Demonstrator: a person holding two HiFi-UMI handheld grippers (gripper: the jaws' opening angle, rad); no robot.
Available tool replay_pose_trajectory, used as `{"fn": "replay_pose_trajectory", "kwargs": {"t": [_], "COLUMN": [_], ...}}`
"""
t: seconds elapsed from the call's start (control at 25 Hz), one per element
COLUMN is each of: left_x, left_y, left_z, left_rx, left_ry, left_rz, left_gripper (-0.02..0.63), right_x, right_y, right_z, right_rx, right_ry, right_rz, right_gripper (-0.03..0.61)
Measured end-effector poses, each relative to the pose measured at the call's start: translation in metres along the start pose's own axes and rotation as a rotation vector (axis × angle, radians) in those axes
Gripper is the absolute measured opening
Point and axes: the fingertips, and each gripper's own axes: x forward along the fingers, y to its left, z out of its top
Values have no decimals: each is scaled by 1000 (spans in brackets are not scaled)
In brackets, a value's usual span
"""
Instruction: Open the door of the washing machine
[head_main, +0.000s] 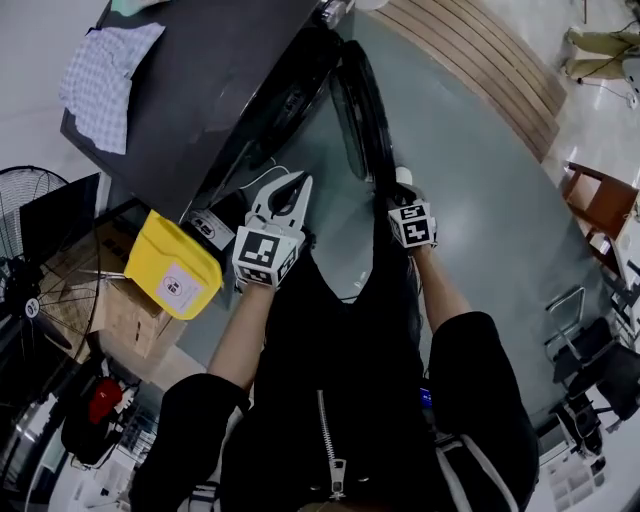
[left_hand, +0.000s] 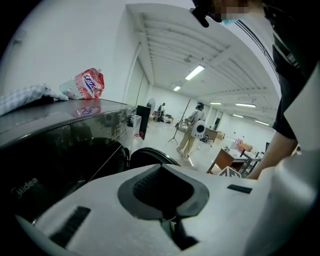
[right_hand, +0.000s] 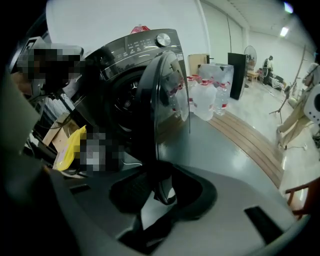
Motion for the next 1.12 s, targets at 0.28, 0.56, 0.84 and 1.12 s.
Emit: {"fn": "replay_pose_trajectory", "kwargs": {"t": [0.28,0.56,0.84,1.12], "left_x": [65,122,154,162], "left_y": [-43,-75,-89,-87], "left_z": [21,49,68,70], "left_rx": [10,21,7,-52], "left_ry": [38,46,48,24], "left_rz": [-14,-15,44,138], "left_gripper": [7,6,6,6], "right_x": [-23,-42,-51,-53], "right_y": [-62,-133,-220,-304], "right_z": [1,10,34,77], "right_rx": [-142,-231,-304,-371], "right_ry": [31,50,55,41], "right_rz": [56,61,40,-22], "right_gripper": [110,107,104,105]}}
